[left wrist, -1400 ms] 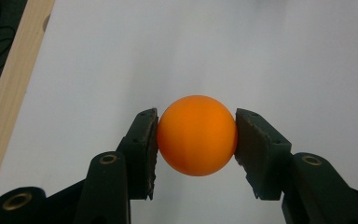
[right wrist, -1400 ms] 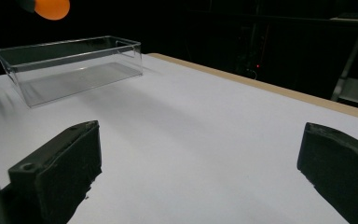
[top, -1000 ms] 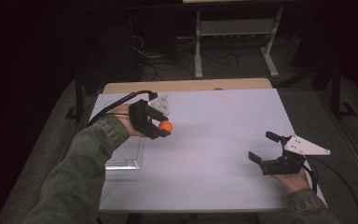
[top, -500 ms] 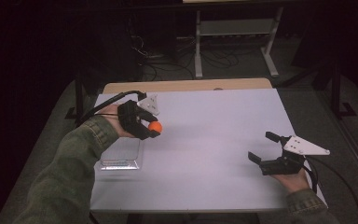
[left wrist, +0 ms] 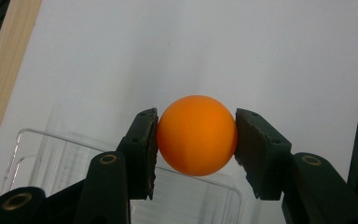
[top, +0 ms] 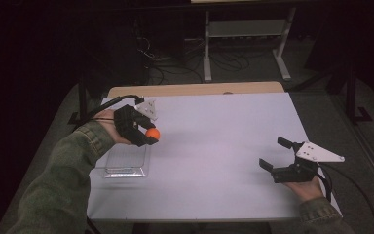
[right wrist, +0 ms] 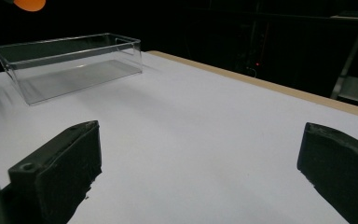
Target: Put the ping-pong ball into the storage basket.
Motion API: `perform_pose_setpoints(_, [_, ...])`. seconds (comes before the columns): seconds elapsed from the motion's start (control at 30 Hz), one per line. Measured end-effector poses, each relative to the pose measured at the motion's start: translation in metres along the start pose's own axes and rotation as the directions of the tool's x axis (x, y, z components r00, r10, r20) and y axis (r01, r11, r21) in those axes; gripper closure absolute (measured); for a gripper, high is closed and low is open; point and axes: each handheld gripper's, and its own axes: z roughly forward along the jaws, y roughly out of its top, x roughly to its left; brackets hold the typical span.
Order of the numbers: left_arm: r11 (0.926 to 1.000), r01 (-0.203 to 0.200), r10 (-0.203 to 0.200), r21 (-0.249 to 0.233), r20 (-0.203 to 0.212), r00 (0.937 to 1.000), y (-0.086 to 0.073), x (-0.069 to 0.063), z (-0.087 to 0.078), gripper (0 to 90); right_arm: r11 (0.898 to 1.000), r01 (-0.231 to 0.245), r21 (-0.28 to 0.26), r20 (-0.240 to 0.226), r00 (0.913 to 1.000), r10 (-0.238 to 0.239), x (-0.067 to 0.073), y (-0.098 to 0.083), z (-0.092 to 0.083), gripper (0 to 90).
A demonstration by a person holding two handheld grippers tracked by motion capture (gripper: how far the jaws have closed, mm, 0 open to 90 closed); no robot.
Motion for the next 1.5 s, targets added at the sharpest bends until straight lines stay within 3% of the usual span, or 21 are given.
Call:
perform_pose_setpoints(0.63, [0.9976, 0.036, -0.037, 0.060, 0.011, 0.9993, -0.016, 0.004, -0.007, 50.1, 1.000, 0.003, 0.003, -0.004, 1.0000, -0.003, 0.000, 0.000, 0.000, 0.0])
perform_pose_setpoints(0.97, [0.9927, 0.046, -0.049, 0.112, 0.027, 0.9984, -0.025, 0.005, -0.006, 50.1, 1.000, 0.013, 0.014, -0.010, 0.9999, -0.012, 0.002, 0.000, 0.002, 0.0])
perform_pose_setpoints(1.5, [0.9810, 0.054, -0.057, 0.186, 0.013, 0.9983, -0.034, 0.007, -0.005, 50.1, 1.000, 0.013, 0.018, -0.008, 0.9999, -0.013, 0.002, -0.001, 0.002, 0.0])
